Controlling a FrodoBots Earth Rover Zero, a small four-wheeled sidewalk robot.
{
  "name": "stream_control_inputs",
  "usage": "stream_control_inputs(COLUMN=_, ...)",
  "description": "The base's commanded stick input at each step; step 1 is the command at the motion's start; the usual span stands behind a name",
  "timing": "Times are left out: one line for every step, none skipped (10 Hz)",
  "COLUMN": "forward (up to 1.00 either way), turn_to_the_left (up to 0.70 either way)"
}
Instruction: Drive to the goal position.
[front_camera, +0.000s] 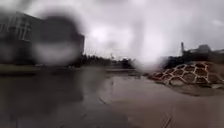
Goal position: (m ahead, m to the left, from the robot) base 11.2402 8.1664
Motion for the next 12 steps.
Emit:
stream_control_inputs(forward=0.70, turn_to_the_left=0.00)
stream_control_inputs(forward=0.70, turn_to_the_left=0.00)
stream_control_inputs(forward=0.70, turn_to_the_left=0.00)
stream_control_inputs(forward=0.70, turn_to_the_left=0.00)
stream_control_inputs(forward=0.70, turn_to_the_left=0.00)
stream_control_inputs(forward=0.70, turn_to_the_left=0.00)
stream_control_inputs(forward=0.70, turn_to_the_left=0.00)
stream_control_inputs(forward=0.70, turn_to_the_left=0.00)
stream_control_inputs(forward=0.70, turn_to_the_left=0.00)
stream_control_inputs(forward=0.70, turn_to_the_left=0.00)
stream_control_inputs(forward=0.70, turn_to_the_left=0.00)
stream_control_inputs(forward=0.70, turn_to_the_left=0.00)
